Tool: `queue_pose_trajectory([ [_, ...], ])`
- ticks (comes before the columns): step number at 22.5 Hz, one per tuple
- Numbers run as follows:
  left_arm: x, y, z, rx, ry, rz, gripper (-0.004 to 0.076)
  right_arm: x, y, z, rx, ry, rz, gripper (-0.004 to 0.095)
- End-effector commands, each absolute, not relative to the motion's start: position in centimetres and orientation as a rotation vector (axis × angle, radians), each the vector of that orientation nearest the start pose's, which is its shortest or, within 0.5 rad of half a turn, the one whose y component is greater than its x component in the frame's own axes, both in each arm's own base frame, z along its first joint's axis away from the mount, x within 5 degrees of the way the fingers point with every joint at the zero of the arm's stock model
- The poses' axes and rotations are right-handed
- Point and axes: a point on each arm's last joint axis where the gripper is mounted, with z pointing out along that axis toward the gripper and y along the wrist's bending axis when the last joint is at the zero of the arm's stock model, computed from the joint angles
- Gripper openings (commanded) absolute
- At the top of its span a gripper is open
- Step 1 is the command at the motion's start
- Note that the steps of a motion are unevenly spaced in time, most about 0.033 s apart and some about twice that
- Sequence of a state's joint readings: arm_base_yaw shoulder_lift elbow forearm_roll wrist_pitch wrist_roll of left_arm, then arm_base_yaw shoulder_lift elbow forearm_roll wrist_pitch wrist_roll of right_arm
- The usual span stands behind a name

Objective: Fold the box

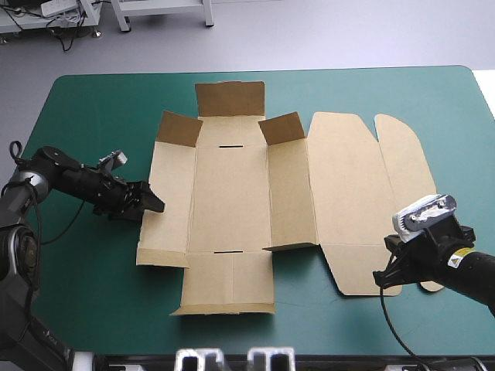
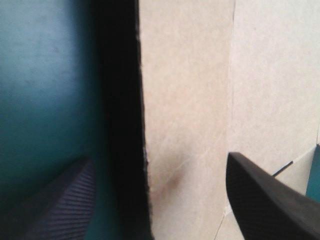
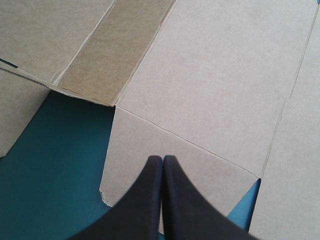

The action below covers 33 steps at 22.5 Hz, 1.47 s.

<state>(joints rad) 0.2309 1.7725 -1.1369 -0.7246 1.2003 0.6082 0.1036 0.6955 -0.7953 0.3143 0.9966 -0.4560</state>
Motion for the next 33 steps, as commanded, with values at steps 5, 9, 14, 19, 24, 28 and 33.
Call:
queue_pose_trajectory([
  [5,30.9,0.1,22.5,0.112,2.805,-1.173,0.0513,11.1,3.6,35.0,-0.549,2.193,0.224,-0.0020],
  [9,31.4,-1.6,22.5,0.138,2.763,-1.215,0.0438,11.1,3.6,35.0,-0.549,2.193,0.224,-0.0020],
  [14,32.3,-2.7,22.2,0.081,2.735,-1.176,0.0207,11.2,3.6,35.0,-0.548,2.191,0.223,-0.0020],
  [19,32.4,-2.7,22.2,0.060,2.720,-1.180,-0.0008,11.2,3.6,35.0,-0.548,2.190,0.223,-0.0020],
  [24,32.6,-2.7,22.7,0.166,2.677,-1.166,-0.0010,11.2,3.6,35.0,-0.548,2.190,0.223,-0.0020],
  [28,33.4,-3.8,25.8,0.383,2.639,-1.186,-0.0010,11.2,3.6,35.0,-0.548,2.190,0.223,-0.0020],
  [33,34.8,-6.2,31.6,0.580,2.595,-0.912,-0.0010,11.2,3.6,35.0,-0.548,2.190,0.223,-0.0020],
])
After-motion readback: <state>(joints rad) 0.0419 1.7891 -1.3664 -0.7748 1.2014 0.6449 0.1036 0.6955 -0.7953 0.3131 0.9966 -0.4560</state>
